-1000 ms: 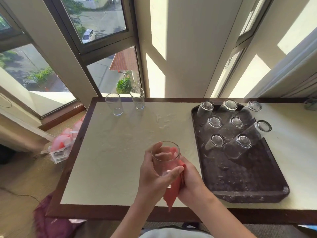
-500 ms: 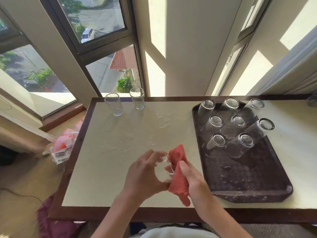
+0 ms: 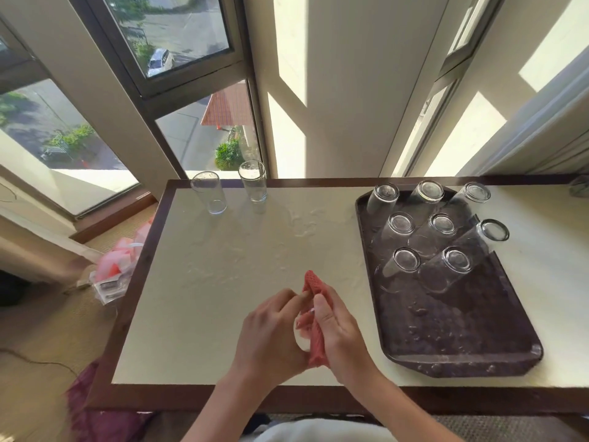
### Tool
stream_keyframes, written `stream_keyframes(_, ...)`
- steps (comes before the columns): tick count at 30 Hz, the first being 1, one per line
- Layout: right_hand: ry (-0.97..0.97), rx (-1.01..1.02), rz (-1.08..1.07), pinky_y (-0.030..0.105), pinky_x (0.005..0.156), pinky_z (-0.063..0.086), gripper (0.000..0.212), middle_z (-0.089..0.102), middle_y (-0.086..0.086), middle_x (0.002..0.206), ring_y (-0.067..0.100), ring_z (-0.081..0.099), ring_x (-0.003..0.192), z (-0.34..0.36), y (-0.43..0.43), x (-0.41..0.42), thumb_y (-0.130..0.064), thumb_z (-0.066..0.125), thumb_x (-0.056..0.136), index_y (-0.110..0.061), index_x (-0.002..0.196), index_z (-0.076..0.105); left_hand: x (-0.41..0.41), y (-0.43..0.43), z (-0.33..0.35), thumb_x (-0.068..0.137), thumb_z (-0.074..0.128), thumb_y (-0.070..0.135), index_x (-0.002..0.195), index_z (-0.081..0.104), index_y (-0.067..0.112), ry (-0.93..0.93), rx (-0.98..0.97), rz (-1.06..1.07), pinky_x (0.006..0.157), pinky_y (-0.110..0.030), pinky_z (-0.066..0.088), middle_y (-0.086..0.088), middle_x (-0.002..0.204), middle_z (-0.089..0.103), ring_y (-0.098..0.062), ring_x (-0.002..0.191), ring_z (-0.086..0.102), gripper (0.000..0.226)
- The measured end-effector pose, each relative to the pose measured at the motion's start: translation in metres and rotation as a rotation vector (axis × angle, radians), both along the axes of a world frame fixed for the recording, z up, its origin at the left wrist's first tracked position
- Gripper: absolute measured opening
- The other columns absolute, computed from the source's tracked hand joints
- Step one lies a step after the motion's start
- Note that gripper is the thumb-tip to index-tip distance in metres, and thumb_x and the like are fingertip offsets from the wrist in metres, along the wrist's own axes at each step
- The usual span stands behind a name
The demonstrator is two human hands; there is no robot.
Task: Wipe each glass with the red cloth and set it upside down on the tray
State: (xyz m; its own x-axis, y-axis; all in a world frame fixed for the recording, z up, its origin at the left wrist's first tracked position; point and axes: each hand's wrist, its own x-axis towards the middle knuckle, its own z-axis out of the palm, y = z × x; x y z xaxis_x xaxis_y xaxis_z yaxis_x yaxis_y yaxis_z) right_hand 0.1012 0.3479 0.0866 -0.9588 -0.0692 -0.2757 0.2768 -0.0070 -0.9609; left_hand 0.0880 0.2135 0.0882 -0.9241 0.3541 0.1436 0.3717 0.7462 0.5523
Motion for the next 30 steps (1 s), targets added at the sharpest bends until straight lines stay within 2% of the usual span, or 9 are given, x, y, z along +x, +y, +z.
stream_keyframes(3,-0.217,-0.131,-0.013,0.035,0.071,0.059,0.025,0.072,0.011,0.087,0.025,0.070,0.075,-0.002,0.007,-0.020,-0.028,0.042,0.105,-0.018,0.108,0.064,0.003,-0.004,-0.006,0.054,0.078,0.059,0.116,0.065,0.029,-0.058,0.125,0.015,0.061,-0.027,0.058,0.014,0.087,0.064,-0.004,0.072,0.067,0.070)
stream_keyframes(7,0.000,0.472,-0.047,0.045,0.080,0.055,0.021,0.066,-0.005,0.091,0.017,0.067,0.082,-0.040,0.018,-0.026,-0.038,0.044,0.102,-0.029,0.103,0.063,0.008,-0.012,-0.018,0.053,0.082,0.061,0.121,0.064,0.031,-0.245,0.267,0.130,0.077,-0.017,0.057,0.017,0.100,0.067,0.004,0.084,0.067,0.076)
stream_keyframes(10,0.105,0.728,0.089,0.037,0.102,0.044,0.029,0.056,-0.008,0.118,0.013,0.051,0.121,-0.064,0.028,-0.020,-0.036,0.045,0.101,-0.032,0.126,0.060,0.012,-0.017,-0.028,0.051,0.096,0.035,0.112,0.062,0.033,-0.400,0.446,0.321,0.076,-0.008,0.052,0.007,0.099,0.072,-0.001,0.086,0.069,0.069)
stream_keyframes(13,-0.017,0.784,0.215,0.041,0.116,0.029,0.037,0.046,-0.001,0.143,0.019,0.034,0.140,-0.078,0.037,-0.018,-0.032,0.047,0.100,-0.022,0.135,0.056,0.013,-0.015,-0.035,0.058,0.096,0.016,0.108,0.064,0.029,-0.530,0.568,0.400,0.075,-0.011,0.053,0.001,0.095,0.075,-0.004,0.084,0.072,0.061)
stream_keyframes(17,-0.060,0.598,0.076,0.035,0.111,0.039,0.032,0.060,0.000,0.134,0.015,0.051,0.129,-0.067,0.048,-0.011,-0.022,0.057,0.096,-0.017,0.127,0.064,0.011,0.005,-0.030,0.045,0.090,0.024,0.110,0.064,0.023,-0.669,0.792,0.418,0.074,-0.021,0.055,0.005,0.096,0.077,-0.010,0.093,0.073,0.071)
stream_keyframes(21,-0.414,-0.040,-0.162,0.032,0.082,0.056,0.027,0.074,0.009,0.107,0.028,0.070,0.101,-0.035,0.065,0.002,-0.027,0.053,0.098,-0.013,0.113,0.070,0.007,0.046,-0.022,0.042,0.083,0.033,0.115,0.061,0.022,-0.771,1.020,0.392,0.073,-0.021,0.054,0.006,0.104,0.075,-0.011,0.097,0.072,0.077)
stream_keyframes(24,-0.530,-0.470,-0.143,0.043,0.087,0.051,0.045,0.072,0.011,0.112,0.030,0.067,0.094,-0.025,0.087,0.017,-0.043,0.045,0.100,-0.011,0.119,0.069,0.005,0.077,-0.017,0.052,0.085,0.031,0.122,0.058,0.020,-0.800,1.046,0.290,0.084,-0.027,0.054,0.003,0.118,0.072,-0.013,0.111,0.067,0.075)
stream_keyframes(26,-0.512,-0.670,-0.176,0.039,0.075,0.047,0.048,0.068,0.015,0.108,0.027,0.062,0.081,-0.024,0.102,0.025,-0.044,0.047,0.097,-0.006,0.121,0.067,0.004,0.094,-0.013,0.056,0.086,0.033,0.124,0.056,0.019,-0.803,1.021,0.217,0.086,-0.026,0.055,0.007,0.118,0.071,-0.006,0.112,0.066,0.075)
stream_keyframes(30,-0.489,-0.752,-0.361,0.029,0.061,0.041,0.047,0.065,0.018,0.108,0.021,0.052,0.072,-0.032,0.131,0.037,-0.038,0.064,0.089,-0.003,0.120,0.064,-0.003,0.109,-0.021,0.069,0.087,0.044,0.121,0.060,0.026,-0.850,0.863,0.080,0.095,-0.024,0.051,0.013,0.118,0.069,-0.003,0.117,0.061,0.061)
